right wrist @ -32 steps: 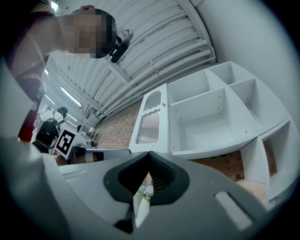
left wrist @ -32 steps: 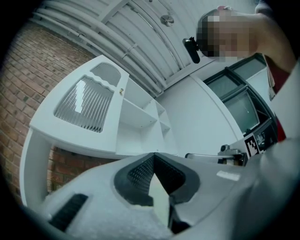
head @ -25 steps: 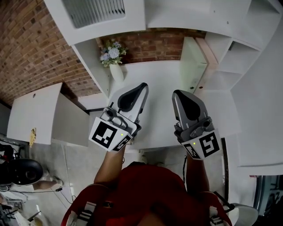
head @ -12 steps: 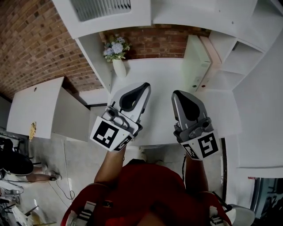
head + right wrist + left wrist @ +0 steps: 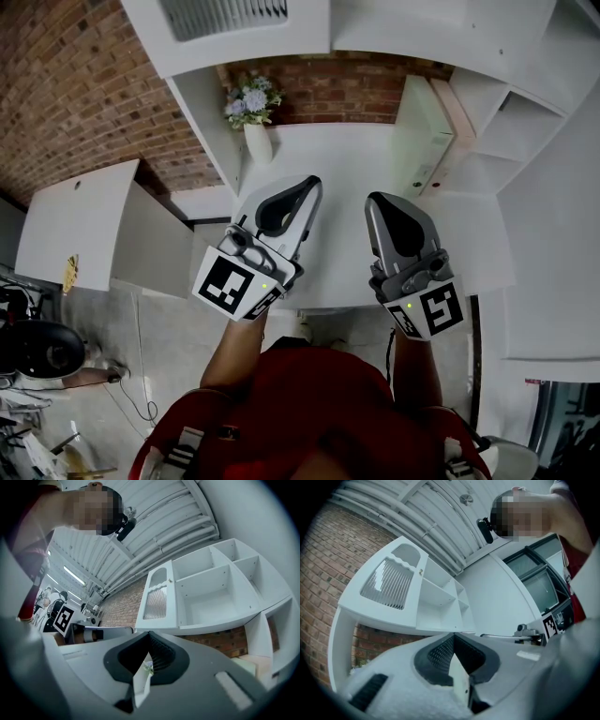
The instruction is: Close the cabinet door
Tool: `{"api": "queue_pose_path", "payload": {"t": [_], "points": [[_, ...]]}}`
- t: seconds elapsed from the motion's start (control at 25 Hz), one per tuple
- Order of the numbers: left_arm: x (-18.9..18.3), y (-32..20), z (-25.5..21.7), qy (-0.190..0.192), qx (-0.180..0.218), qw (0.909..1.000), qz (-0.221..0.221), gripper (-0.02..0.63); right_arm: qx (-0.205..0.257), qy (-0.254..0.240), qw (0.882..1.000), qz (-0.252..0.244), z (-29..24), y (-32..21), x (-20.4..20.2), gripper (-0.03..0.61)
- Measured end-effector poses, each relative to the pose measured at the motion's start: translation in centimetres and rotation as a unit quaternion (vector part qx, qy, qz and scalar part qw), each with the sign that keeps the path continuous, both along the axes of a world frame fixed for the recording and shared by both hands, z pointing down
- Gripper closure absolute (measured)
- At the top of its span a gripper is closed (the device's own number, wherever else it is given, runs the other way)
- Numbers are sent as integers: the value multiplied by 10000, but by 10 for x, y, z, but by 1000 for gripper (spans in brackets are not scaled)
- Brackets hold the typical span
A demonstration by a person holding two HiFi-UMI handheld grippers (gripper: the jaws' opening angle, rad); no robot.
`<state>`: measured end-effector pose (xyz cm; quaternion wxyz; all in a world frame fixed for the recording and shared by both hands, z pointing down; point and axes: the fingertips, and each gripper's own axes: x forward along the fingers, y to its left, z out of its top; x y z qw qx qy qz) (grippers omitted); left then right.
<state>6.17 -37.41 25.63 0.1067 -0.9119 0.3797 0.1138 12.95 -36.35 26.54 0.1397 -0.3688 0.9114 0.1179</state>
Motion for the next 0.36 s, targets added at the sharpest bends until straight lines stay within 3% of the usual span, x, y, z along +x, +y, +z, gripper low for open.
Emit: {"api": "queue_pose_path", "payload": {"t": [0.36], "points": [[-7,0,-2,-9,28,10000,28,614,-49,-11,10000,-34,-1,-2,-7,565]]}}
